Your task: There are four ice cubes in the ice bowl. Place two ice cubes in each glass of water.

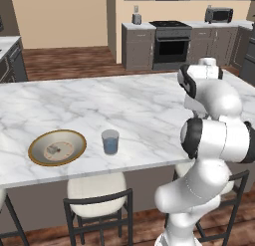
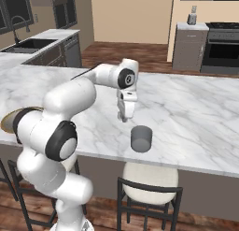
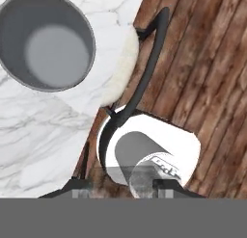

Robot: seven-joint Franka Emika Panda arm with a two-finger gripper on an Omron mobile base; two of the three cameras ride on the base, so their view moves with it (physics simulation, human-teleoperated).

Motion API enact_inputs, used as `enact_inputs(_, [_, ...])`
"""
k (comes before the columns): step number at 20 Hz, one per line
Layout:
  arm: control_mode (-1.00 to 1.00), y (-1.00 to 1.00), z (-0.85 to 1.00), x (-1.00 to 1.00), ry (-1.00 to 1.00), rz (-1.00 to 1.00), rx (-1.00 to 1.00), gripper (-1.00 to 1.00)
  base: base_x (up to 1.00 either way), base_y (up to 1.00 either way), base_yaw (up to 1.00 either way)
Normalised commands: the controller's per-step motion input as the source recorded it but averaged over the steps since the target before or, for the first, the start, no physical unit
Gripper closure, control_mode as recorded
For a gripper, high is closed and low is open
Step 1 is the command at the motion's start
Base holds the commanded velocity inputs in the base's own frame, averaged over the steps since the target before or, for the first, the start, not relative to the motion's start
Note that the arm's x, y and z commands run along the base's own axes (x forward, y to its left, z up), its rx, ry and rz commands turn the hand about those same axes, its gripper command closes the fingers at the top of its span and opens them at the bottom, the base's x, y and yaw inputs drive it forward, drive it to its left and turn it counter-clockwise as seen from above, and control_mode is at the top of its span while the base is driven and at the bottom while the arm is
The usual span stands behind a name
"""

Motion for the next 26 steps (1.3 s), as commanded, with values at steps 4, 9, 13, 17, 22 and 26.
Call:
enact_inputs(4, [-1.0,-0.54,-0.24,-0.1,-0.33,0.0,0.0,1.0,0.0,0.0,0.0])
enact_inputs(9, [-1.0,-0.48,-0.02,0.11,-0.15,0.02,0.0,1.0,0.0,0.0,0.0])
enact_inputs(13, [-1.0,-0.45,0.0,0.26,-0.02,0.1,0.0,1.0,0.0,0.0,0.0])
enact_inputs(17, [-1.0,-0.36,-0.16,0.28,-0.04,0.11,0.0,1.0,0.0,0.0,0.0])
enact_inputs(22, [-1.0,-0.1,-0.23,0.41,-0.13,0.1,0.0,1.0,0.0,0.0,0.0])
enact_inputs(26, [-1.0,0.0,-0.19,0.34,-0.12,0.05,0.0,1.0,0.0,0.0,0.0])
